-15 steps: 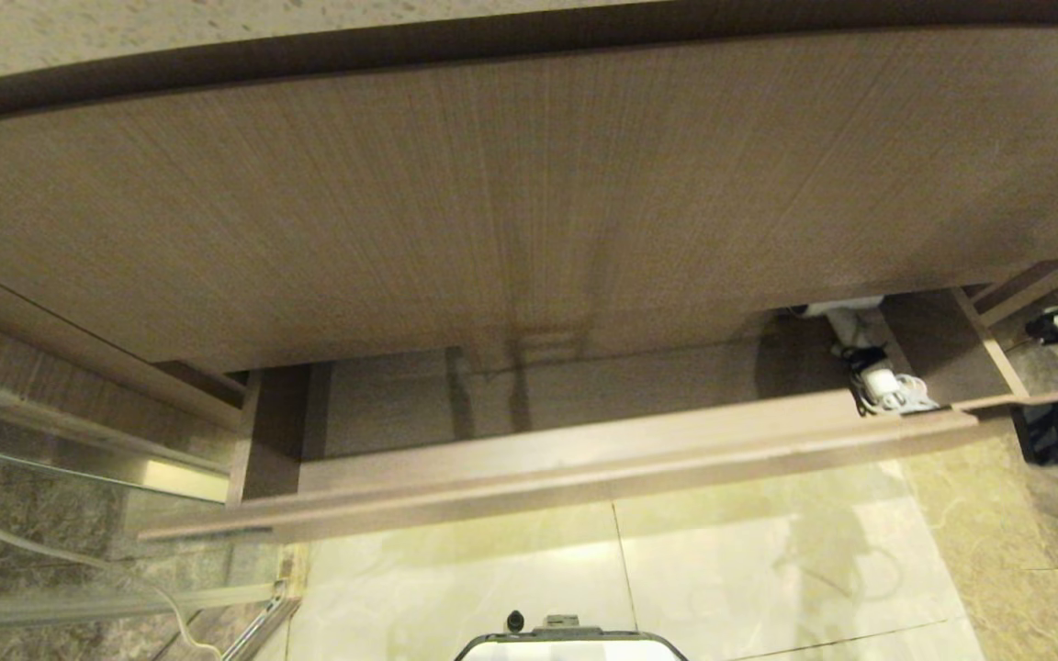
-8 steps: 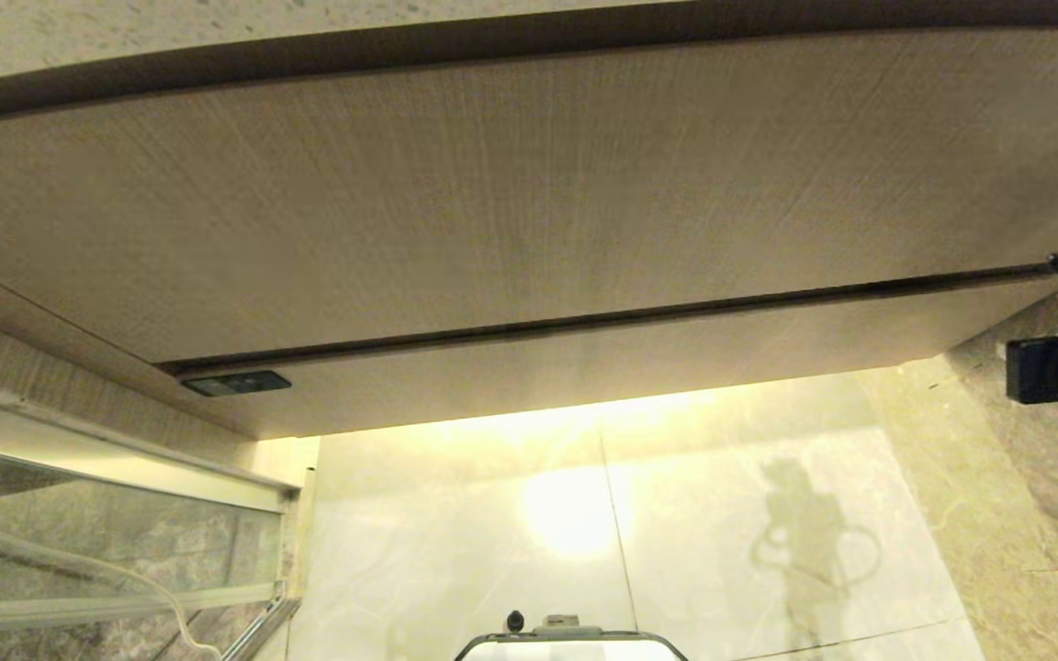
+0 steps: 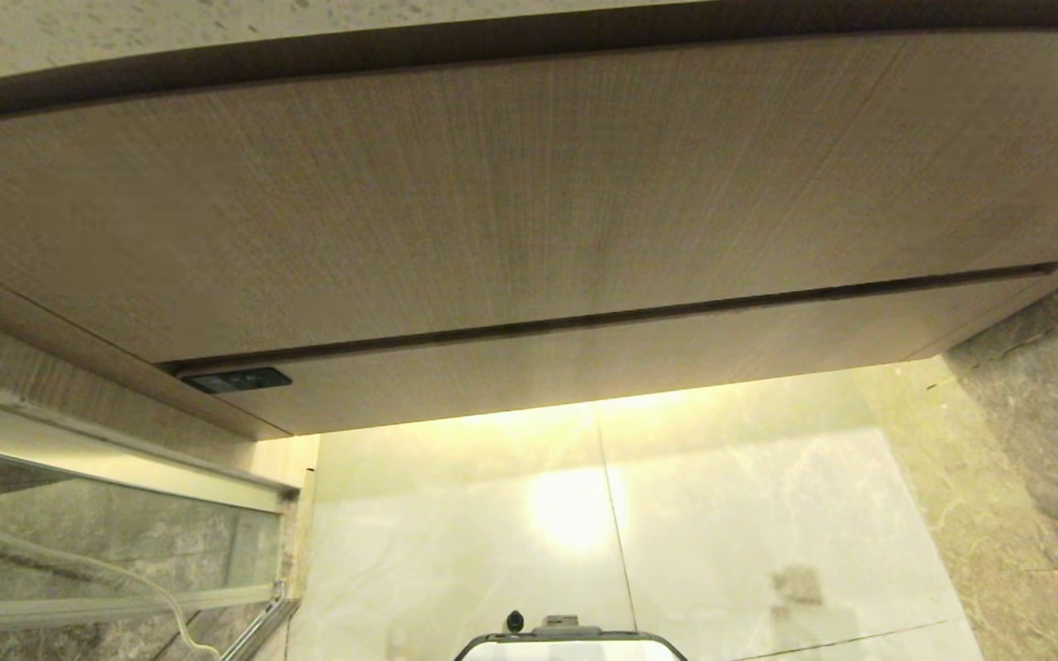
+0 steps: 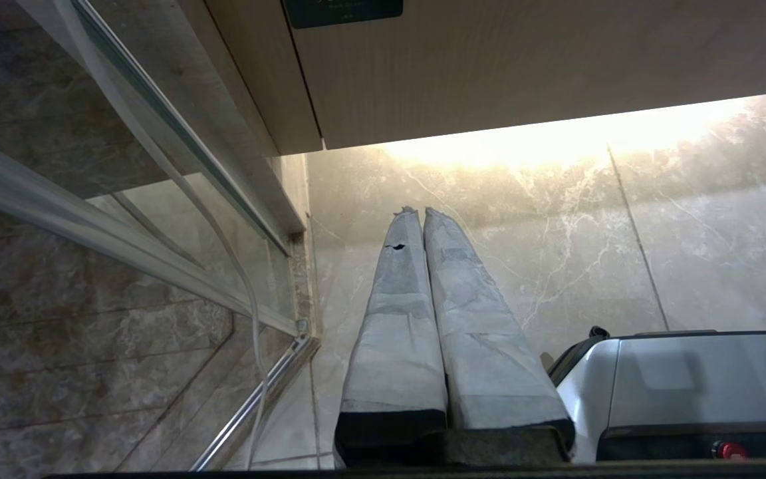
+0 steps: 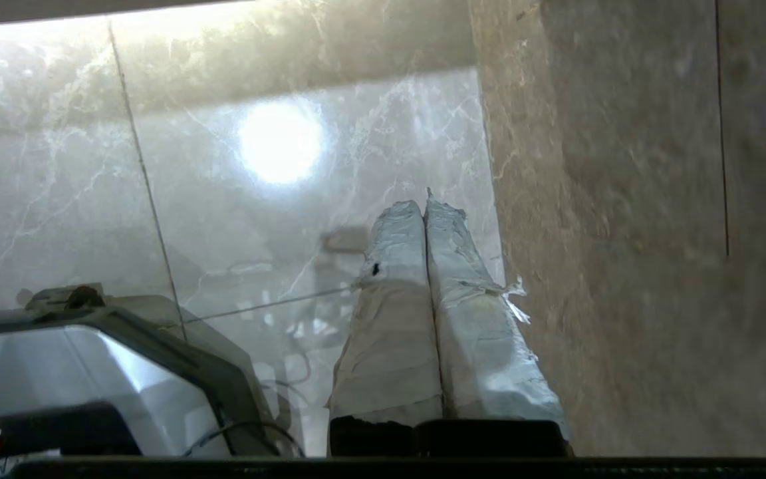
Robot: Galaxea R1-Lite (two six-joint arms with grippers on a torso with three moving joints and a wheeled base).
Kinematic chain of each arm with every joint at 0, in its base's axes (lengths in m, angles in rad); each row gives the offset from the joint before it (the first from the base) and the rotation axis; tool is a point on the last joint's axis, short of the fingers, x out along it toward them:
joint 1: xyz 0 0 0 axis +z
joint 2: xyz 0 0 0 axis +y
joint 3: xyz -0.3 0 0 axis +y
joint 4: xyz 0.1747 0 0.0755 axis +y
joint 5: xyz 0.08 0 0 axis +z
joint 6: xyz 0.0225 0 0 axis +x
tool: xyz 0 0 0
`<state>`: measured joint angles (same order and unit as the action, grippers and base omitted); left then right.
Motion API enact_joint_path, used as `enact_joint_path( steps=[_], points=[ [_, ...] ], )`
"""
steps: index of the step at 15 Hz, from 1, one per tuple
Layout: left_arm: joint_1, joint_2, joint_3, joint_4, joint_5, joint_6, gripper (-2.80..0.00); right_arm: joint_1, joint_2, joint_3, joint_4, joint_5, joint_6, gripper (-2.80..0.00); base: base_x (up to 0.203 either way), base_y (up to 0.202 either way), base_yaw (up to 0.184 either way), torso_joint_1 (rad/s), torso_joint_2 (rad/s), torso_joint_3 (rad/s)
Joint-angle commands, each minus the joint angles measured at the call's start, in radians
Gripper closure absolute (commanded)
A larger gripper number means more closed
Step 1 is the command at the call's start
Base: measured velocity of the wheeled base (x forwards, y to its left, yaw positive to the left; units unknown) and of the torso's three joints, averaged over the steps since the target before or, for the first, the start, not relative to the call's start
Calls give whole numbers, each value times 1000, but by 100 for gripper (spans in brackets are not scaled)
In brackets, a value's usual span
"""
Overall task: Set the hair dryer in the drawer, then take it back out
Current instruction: Pull open the drawer
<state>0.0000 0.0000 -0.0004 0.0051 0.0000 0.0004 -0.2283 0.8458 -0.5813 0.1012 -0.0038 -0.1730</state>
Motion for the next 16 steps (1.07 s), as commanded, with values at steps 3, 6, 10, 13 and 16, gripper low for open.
enact_joint_path(
  steps=[3, 6, 10, 13, 16],
  points=[
    [0, 0, 0, -2, 0, 0, 0, 76, -433, 212, 29, -64, 31, 0, 0, 0, 0, 0, 0, 0],
    [0, -2, -1, -1, 0, 0, 0, 177, -608, 452, -51, -152, 53, 0, 0, 0, 0, 0, 0, 0],
    [0, -1, 0, -1, 0, 0, 0, 221, -823, 579, -177, -36, 61, 0, 0, 0, 0, 0, 0, 0],
    [0, 0, -1, -1, 0, 0, 0, 229, -846, 582, -93, 6, 143, 0, 0, 0, 0, 0, 0, 0],
    [0, 0, 0, -2, 0, 0, 0, 229, -844, 581, -104, 3, 161, 0, 0, 0, 0, 0, 0, 0]
  ],
)
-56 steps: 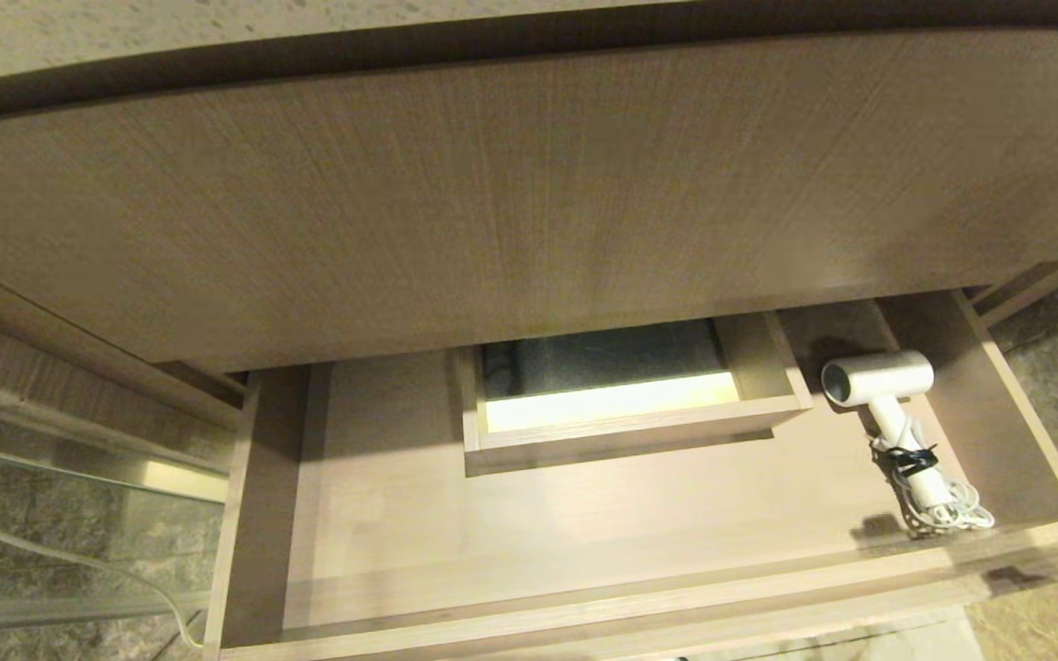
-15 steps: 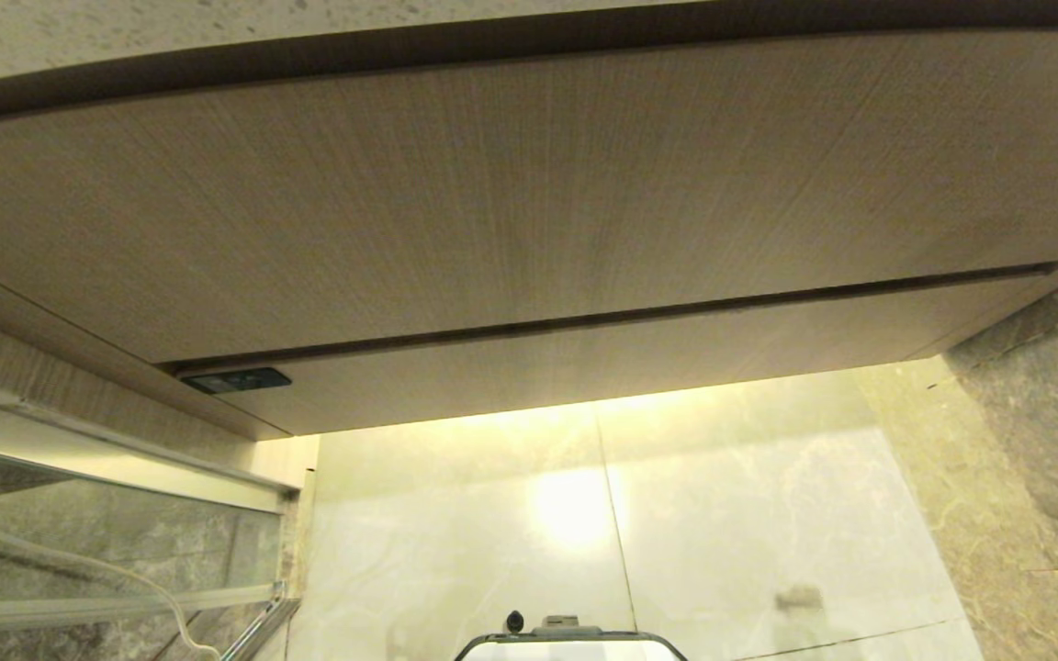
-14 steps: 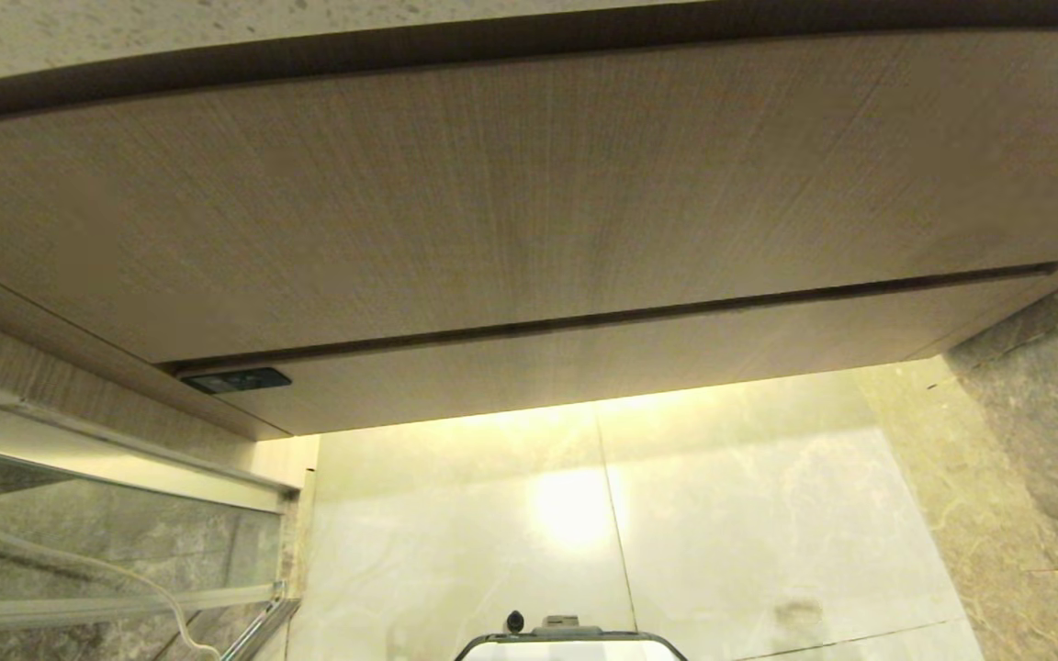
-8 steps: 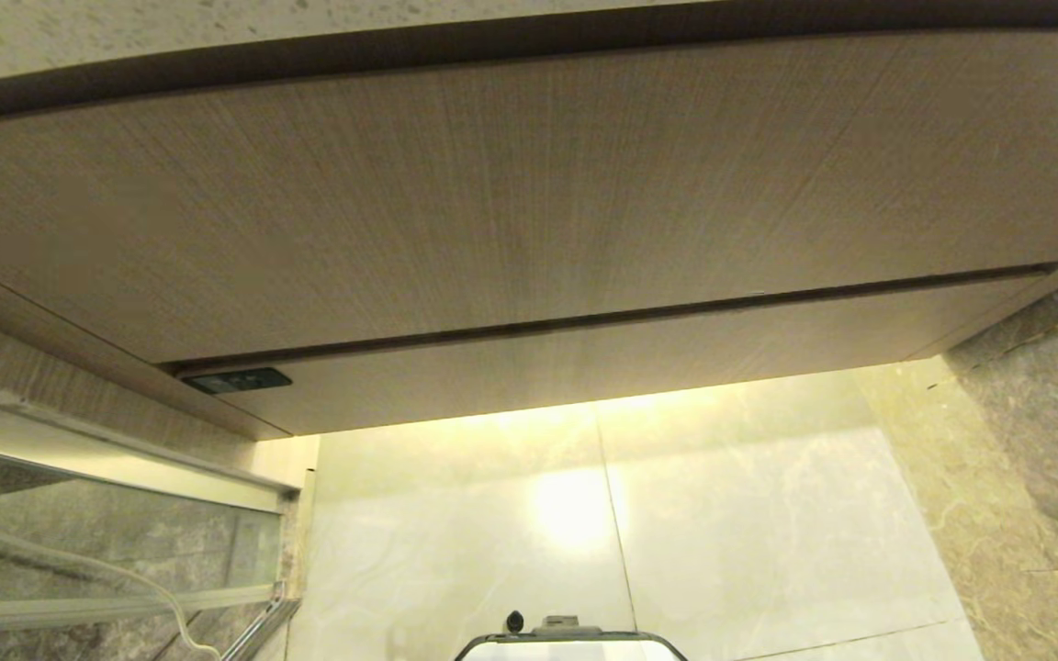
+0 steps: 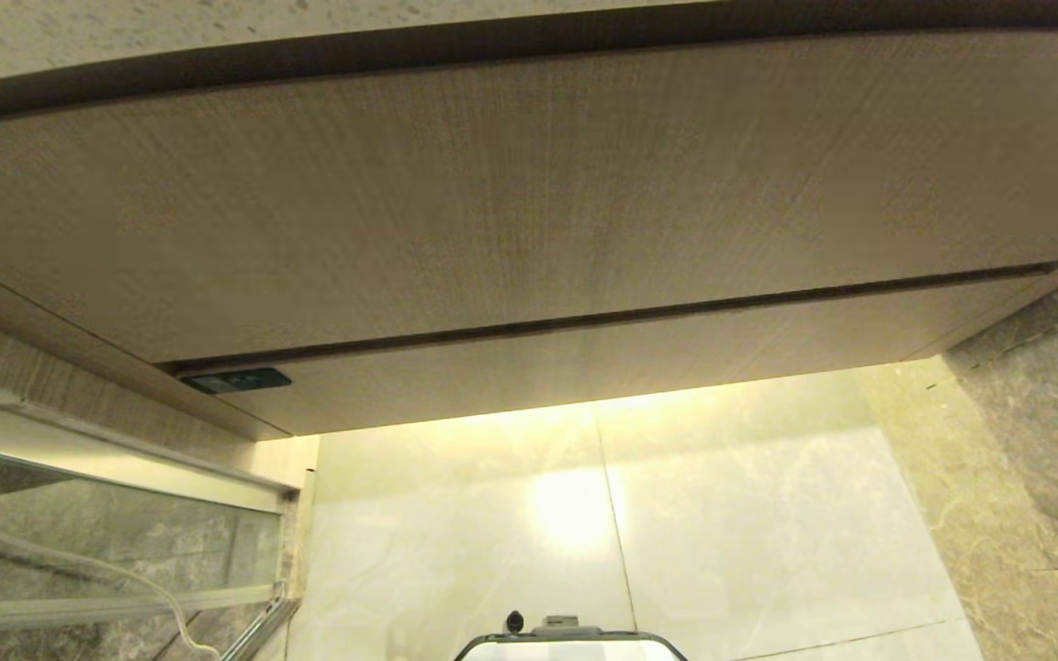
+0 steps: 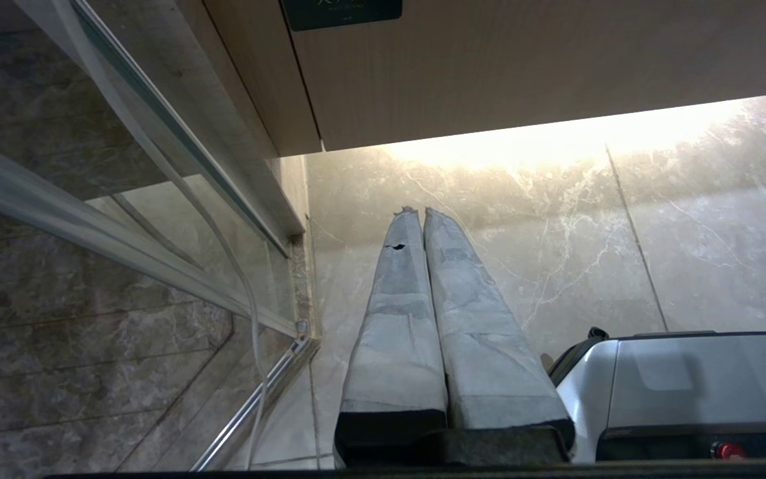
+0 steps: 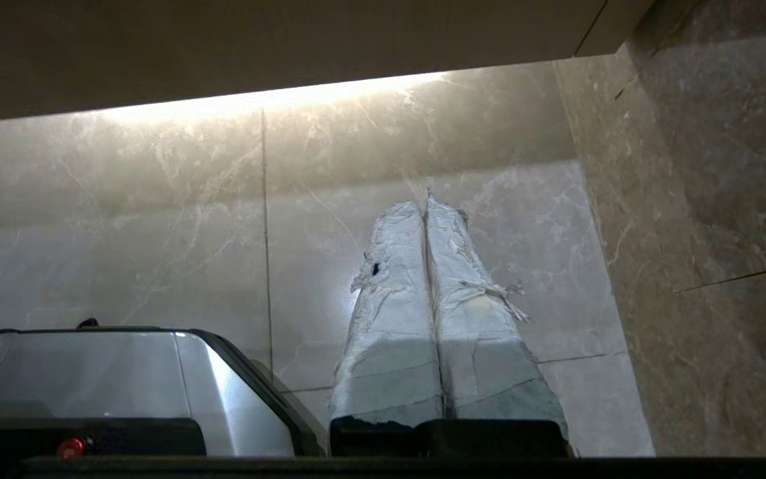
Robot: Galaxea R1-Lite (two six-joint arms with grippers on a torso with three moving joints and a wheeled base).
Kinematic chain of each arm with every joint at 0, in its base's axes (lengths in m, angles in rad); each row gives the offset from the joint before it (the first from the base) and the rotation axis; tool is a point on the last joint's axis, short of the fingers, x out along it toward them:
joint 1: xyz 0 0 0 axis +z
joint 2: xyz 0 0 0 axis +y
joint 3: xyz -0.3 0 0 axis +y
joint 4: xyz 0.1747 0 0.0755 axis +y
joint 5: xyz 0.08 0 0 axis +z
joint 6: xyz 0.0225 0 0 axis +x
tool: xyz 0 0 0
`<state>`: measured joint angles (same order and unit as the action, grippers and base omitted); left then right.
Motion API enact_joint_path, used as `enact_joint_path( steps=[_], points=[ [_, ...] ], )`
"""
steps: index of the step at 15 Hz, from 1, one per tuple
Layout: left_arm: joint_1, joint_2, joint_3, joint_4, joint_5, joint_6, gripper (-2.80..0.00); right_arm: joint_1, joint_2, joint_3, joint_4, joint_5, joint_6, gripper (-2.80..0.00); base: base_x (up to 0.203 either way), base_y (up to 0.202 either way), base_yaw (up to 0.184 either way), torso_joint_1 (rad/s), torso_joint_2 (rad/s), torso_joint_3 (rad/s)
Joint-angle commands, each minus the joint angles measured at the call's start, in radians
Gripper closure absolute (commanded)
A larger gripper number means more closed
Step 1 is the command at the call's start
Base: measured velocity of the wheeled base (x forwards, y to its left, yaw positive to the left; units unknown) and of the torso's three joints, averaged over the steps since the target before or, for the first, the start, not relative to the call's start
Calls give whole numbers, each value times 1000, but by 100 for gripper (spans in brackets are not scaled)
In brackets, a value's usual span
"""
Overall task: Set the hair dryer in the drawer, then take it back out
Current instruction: Pull open the drawer
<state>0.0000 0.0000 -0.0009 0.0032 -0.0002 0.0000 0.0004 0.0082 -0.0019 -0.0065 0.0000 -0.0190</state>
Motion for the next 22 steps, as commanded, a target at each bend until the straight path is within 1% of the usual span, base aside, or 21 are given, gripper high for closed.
enact_joint_path(
  steps=[1, 14, 15, 16, 18, 20, 21, 22],
  points=[
    [0, -2, 0, 0, 0, 0, 0, 0, -8, 2, 3, -3, 27, 0, 0, 0, 0, 0, 0, 0],
    [0, -1, -1, 1, 0, 0, 0, 0, -7, -3, 3, -6, 25, 0, 0, 0, 0, 0, 0, 0],
    [0, 0, 1, 0, 0, 0, 0, 0, -3, -42, 10, -5, 24, 0, 0, 0, 0, 0, 0, 0],
    [0, 0, 1, 0, 0, 0, 0, 0, 15, -123, 45, 1, 24, 0, 0, 0, 0, 0, 0, 0],
    [0, -1, -1, 0, 0, 0, 0, 1, 104, -362, 194, 12, 24, 0, 0, 0, 0, 0, 0, 0],
    [0, 0, 0, 0, 0, 0, 0, 1, 279, -608, 380, 52, 21, 0, 0, 0, 0, 0, 0, 0],
    [0, -2, 1, 0, 0, 0, 0, 1, 402, -707, 458, 92, 16, 0, 0, 0, 0, 0, 0, 0],
    [0, -1, 1, 1, 0, 0, 0, 2, 530, -781, 513, 132, -11, 0, 0, 0, 0, 0, 0, 0]
  ],
)
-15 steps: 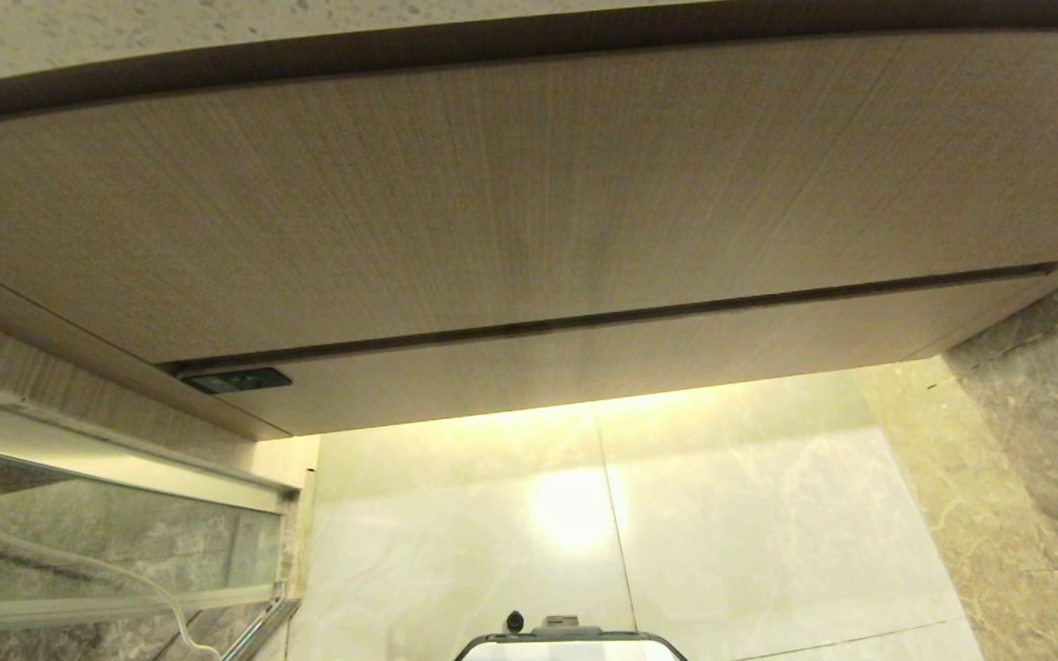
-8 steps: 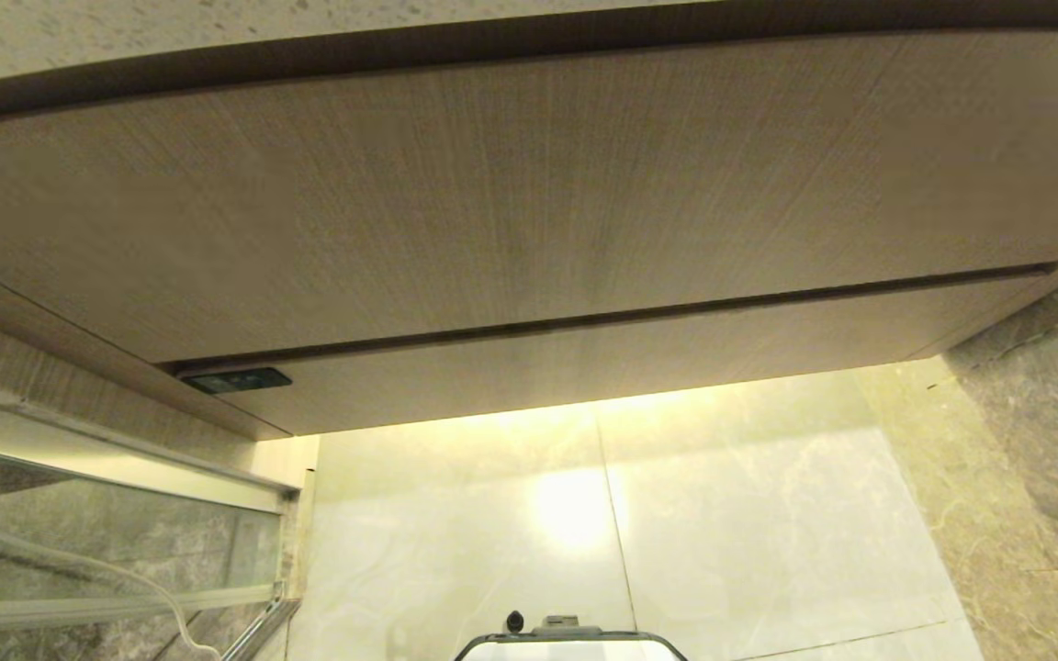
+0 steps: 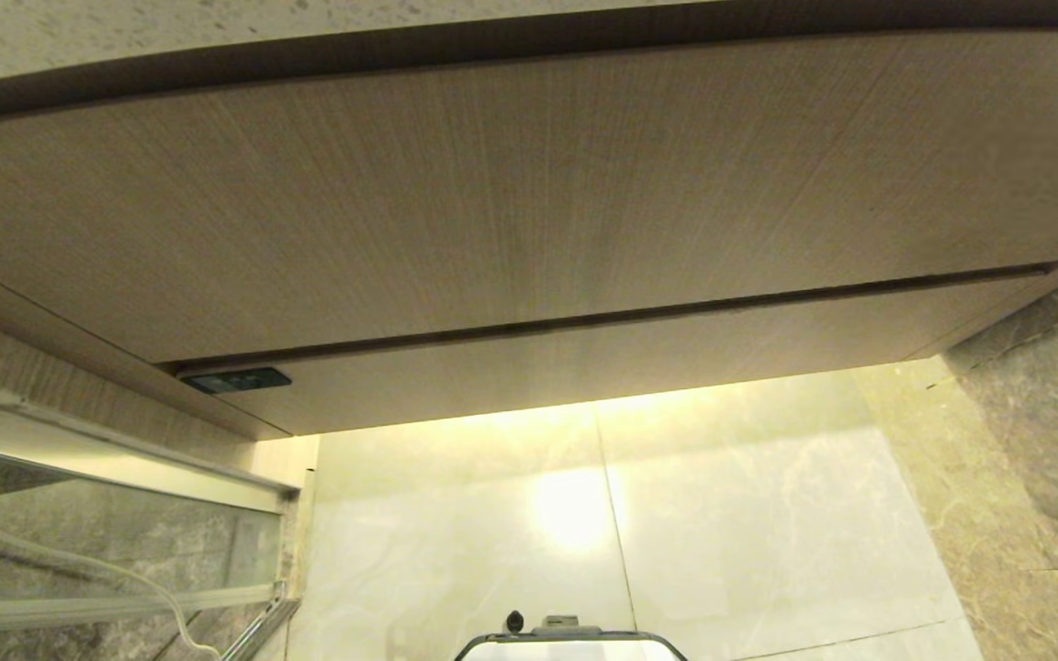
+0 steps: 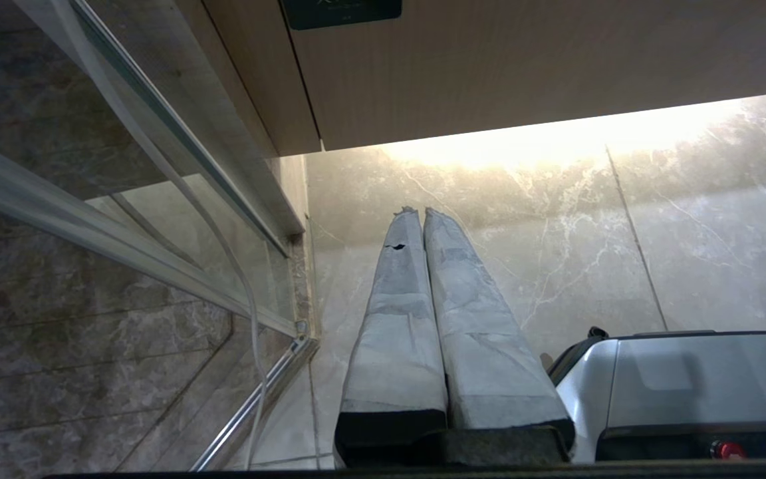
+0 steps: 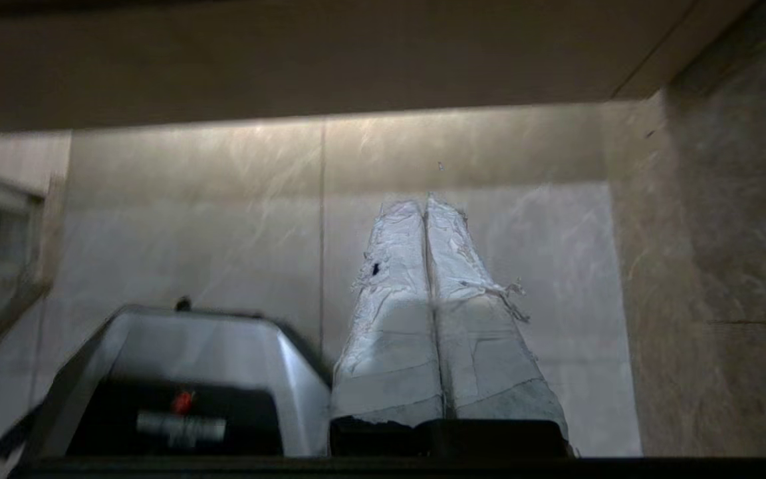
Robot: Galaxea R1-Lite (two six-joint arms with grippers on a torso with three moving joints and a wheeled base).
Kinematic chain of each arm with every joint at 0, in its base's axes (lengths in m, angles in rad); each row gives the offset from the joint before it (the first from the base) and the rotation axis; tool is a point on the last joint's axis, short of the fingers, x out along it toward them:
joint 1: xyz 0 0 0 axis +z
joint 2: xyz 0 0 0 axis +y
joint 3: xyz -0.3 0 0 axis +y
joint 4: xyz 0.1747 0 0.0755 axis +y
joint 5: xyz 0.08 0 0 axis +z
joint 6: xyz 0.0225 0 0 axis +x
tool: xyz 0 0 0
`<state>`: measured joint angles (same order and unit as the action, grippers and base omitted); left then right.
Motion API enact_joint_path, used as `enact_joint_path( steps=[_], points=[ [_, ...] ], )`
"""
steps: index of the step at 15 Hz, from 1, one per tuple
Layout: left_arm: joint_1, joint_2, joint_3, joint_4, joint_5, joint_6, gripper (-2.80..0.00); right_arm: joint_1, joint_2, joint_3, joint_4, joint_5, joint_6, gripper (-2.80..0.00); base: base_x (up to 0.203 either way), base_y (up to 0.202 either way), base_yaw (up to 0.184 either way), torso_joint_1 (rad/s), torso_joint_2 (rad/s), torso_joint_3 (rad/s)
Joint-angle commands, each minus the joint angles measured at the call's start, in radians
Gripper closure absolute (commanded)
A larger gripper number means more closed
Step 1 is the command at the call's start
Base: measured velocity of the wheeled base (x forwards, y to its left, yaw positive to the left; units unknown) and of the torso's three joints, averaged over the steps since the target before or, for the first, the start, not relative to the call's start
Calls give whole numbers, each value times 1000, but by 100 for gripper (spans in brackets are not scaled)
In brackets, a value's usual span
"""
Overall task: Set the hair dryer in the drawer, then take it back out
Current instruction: Pull open the drawer
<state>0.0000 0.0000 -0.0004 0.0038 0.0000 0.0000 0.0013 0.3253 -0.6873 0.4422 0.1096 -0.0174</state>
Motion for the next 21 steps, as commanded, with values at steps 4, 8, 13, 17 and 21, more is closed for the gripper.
enact_joint_path(
  steps=[4, 8, 13, 17, 21],
  points=[
    [0, 0, 0, -1, 0, 0, 0, 95, 634, -215, 170, 184, -202, 0, 0, 0, 0, 0, 0, 0],
    [0, 0, 0, -1, 0, 0, 0, 160, 967, -256, 169, 213, -263, -280, 0, 0, 0, 0, 0, 0],
    [0, -2, -1, -1, 0, 0, 0, 275, 1255, -303, -2, 35, -287, -280, 0, 0, 0, 0, 0, 0],
    [0, 0, 0, -1, 0, 0, 0, 346, 1340, -280, -256, 12, -309, -280, 0, 0, 0, 0, 0, 0],
    [0, 0, -1, -1, 0, 0, 0, 366, 1378, -259, -413, 8, -342, -280, 0, 0, 0, 0, 0, 0]
  ],
)
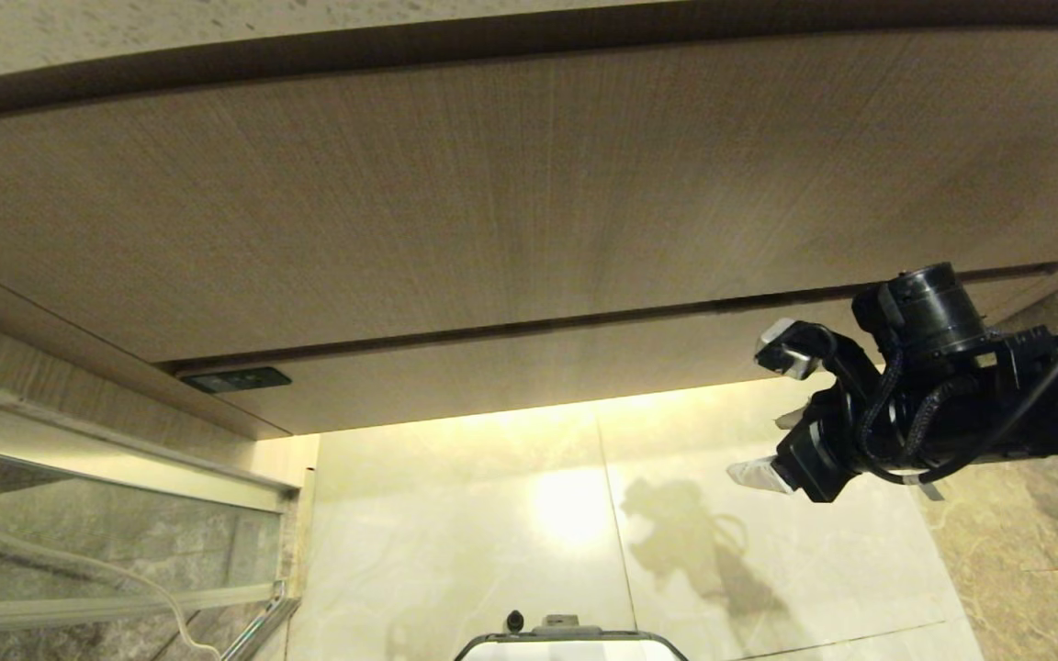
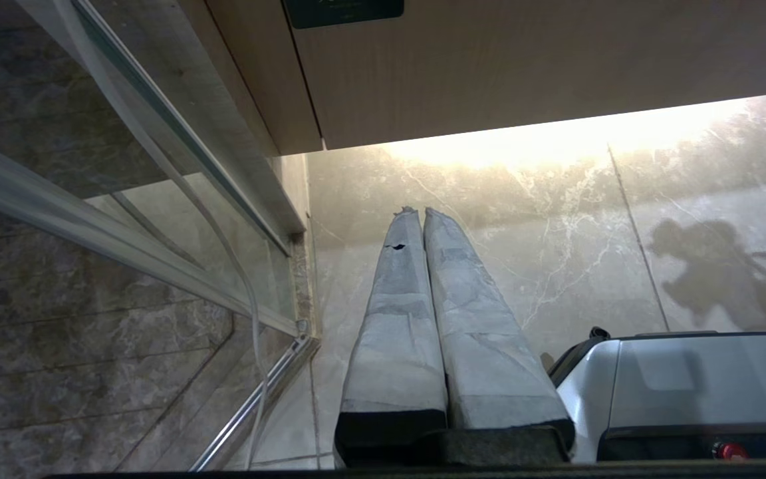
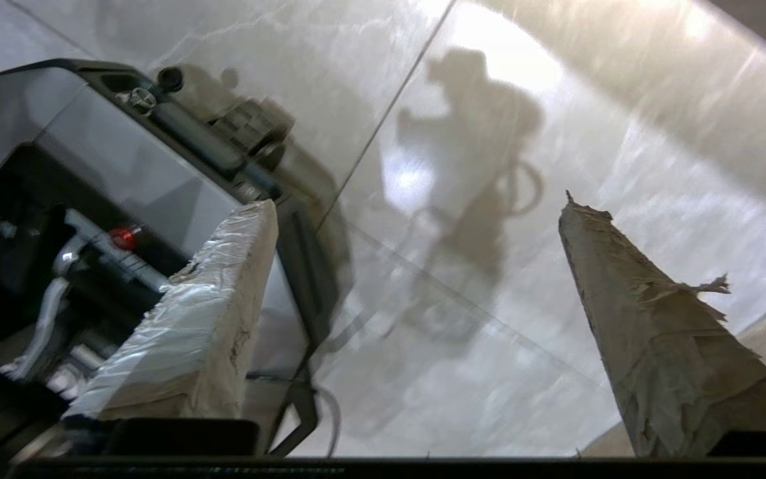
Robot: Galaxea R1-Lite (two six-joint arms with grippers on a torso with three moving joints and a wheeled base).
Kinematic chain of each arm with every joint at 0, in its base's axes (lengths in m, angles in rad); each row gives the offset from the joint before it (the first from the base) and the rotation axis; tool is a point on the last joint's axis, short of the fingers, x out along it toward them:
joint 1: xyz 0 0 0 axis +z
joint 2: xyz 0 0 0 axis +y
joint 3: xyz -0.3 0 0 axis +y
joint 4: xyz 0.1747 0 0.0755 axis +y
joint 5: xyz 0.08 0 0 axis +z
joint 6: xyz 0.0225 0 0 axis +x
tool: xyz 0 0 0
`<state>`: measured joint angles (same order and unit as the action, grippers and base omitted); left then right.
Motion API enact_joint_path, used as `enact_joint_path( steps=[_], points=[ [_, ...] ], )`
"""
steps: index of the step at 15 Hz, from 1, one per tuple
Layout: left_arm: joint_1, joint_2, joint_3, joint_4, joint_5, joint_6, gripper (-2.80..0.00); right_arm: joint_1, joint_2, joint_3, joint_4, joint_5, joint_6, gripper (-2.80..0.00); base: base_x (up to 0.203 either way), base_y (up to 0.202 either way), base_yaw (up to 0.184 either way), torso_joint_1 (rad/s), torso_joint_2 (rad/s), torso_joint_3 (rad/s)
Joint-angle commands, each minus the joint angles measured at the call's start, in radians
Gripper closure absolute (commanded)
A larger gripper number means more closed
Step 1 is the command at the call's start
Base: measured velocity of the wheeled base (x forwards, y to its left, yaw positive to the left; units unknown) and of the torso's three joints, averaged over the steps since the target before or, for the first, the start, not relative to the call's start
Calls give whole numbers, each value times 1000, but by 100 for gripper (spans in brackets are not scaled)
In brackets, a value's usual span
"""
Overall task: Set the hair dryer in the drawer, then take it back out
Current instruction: Pull open the drawer
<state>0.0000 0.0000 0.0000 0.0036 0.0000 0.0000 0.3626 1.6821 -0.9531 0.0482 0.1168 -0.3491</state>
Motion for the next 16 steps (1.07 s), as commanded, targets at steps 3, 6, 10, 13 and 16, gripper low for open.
enact_joint_path(
  steps=[3, 6, 10, 13, 16],
  points=[
    [0, 0, -2, -1, 0, 0, 0, 6, 32, 31, -118, 0, -127, -280, 0, 0, 0, 0, 0, 0],
    [0, 0, 0, 0, 0, 0, 0, -9, 10, 81, -225, 6, -504, -280, 0, 0, 0, 0, 0, 0],
    [0, 0, 0, -1, 0, 0, 0, -16, -25, 158, -371, 11, -730, -280, 0, 0, 0, 0, 0, 0],
    [0, -2, 0, -1, 0, 0, 0, -33, -24, 193, -494, 7, -890, -280, 0, 0, 0, 0, 0, 0],
    [0, -1, 0, -1, 0, 0, 0, -34, -22, 201, -510, 4, -904, -280, 0, 0, 0, 0, 0, 0]
  ],
)
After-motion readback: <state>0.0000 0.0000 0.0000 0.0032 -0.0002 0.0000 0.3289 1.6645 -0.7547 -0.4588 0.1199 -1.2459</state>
